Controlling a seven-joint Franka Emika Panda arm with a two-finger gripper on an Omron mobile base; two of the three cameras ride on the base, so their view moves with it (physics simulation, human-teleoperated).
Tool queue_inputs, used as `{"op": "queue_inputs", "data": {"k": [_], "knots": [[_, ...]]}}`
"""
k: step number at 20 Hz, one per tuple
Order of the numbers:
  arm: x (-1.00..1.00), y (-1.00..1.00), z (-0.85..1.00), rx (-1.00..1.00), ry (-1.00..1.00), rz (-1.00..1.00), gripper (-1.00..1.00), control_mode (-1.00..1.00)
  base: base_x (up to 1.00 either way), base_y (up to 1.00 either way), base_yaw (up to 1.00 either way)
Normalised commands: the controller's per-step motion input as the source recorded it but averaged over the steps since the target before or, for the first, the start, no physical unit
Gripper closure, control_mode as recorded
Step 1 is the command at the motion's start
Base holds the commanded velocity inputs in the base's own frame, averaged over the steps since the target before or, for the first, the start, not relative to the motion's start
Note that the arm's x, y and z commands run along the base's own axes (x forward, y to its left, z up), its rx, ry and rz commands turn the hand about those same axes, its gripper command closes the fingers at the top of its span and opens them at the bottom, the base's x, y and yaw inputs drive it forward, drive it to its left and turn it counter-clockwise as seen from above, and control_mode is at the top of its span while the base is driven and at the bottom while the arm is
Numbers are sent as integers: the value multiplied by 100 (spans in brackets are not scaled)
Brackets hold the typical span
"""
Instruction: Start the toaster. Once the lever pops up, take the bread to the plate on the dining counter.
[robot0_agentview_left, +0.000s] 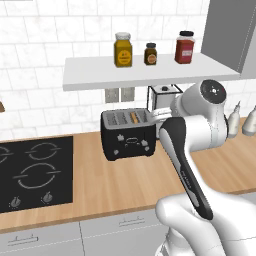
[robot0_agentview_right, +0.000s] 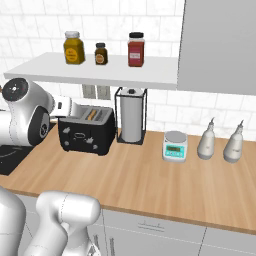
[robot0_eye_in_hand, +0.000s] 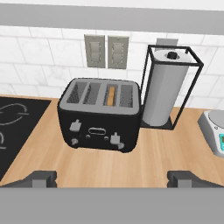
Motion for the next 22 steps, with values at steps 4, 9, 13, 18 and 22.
{"op": "queue_inputs", "data": {"k": [4,9,13,18,22], "knots": [[0,0,0,0,0,0,-100,-100,0,0,0],[0,0,0,0,0,0,-100,-100,0,0,0],[0,0,0,0,0,0,-100,-100,0,0,0],[0,0,0,0,0,0,-100,-100,0,0,0],[0,0,0,0,0,0,-100,-100,0,0,0]]}}
